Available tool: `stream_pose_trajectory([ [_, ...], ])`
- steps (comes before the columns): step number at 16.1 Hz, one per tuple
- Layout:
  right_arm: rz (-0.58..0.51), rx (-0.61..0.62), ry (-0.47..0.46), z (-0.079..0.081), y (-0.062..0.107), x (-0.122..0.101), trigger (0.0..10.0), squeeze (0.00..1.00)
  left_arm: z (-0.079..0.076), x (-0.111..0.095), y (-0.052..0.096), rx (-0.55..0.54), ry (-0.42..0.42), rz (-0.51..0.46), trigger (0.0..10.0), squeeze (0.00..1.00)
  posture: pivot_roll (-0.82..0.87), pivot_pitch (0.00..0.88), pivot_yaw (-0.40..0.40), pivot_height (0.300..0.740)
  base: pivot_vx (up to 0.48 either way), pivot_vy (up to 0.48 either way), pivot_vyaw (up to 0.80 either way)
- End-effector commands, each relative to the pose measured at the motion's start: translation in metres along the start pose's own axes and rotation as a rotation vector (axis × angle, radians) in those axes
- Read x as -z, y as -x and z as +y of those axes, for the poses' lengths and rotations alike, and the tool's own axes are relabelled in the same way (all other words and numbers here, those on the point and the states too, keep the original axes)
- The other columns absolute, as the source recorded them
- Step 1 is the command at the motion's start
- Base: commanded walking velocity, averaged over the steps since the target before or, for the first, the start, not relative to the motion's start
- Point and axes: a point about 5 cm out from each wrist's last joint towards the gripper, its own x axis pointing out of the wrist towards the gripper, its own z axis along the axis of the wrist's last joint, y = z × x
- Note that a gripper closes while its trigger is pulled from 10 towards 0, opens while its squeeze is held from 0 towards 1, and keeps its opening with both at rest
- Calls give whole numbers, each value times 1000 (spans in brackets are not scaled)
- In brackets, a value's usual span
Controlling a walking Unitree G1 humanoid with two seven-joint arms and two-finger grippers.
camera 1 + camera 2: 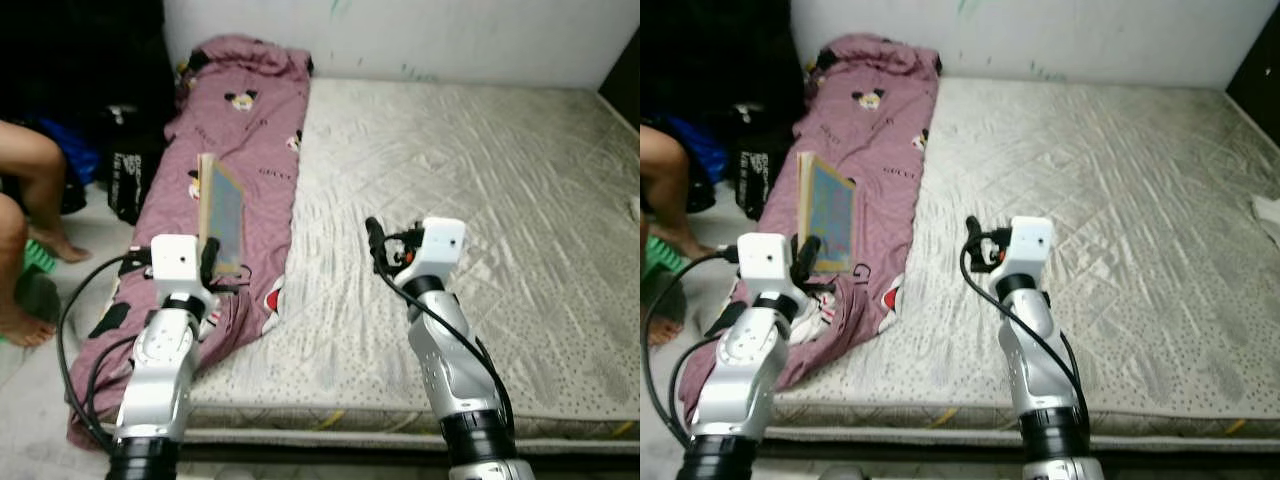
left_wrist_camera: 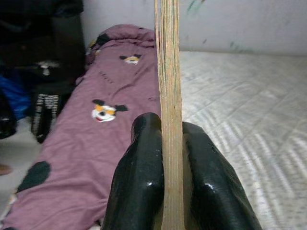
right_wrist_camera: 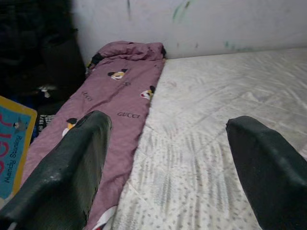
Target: Clean up the room
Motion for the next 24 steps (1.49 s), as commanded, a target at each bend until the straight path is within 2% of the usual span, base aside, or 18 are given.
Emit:
stream_pose_trajectory([
  [1,-13,36,5,-7,0,-5,10000,0,-7,-9,-3,38,-3,-38,10000,0,60,0,4,740,0,0,0],
  [10,-4,40,21,-7,-3,-4,10000,0,-8,-12,-4,41,-6,-59,10000,0,61,0,-3,740,0,-54,0],
  [24,6,34,43,-8,-5,-3,10000,0,-10,-12,-5,37,6,-66,10000,0,61,0,-12,740,0,-462,0],
])
